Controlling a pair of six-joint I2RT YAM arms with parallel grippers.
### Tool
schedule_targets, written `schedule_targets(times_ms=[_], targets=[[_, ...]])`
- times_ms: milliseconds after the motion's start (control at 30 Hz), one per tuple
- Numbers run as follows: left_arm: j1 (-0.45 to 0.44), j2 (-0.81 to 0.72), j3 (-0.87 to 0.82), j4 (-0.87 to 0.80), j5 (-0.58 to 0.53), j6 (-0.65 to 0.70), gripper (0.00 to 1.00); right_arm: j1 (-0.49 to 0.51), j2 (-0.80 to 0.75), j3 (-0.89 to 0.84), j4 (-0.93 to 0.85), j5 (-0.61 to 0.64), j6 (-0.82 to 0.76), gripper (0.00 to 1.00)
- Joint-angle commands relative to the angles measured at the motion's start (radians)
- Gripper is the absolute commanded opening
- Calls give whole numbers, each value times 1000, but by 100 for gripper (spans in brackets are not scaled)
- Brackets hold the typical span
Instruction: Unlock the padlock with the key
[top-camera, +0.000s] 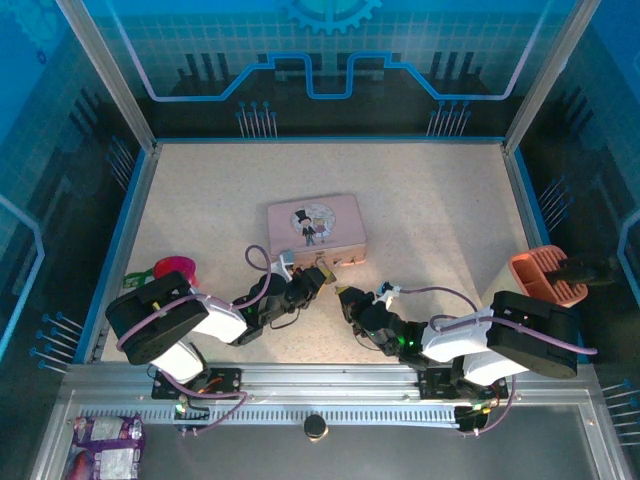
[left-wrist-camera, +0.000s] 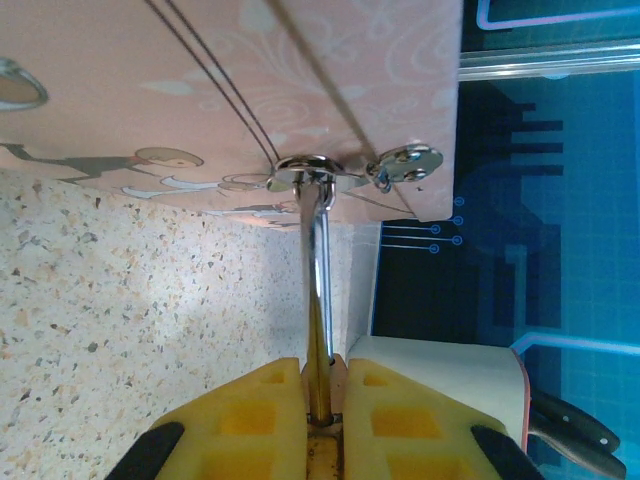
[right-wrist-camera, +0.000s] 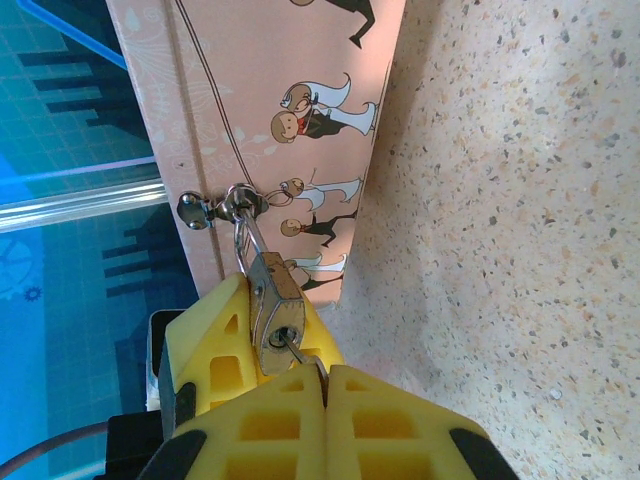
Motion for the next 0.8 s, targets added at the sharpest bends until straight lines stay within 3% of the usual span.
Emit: schedule_targets(times_ms=[0, 767], targets=[[-27, -40, 32, 149, 23, 38, 0, -11, 0, 6, 42, 29, -4, 0], [-50, -20, 47, 135, 23, 43, 0, -17, 15, 33, 75, 1, -42, 0]])
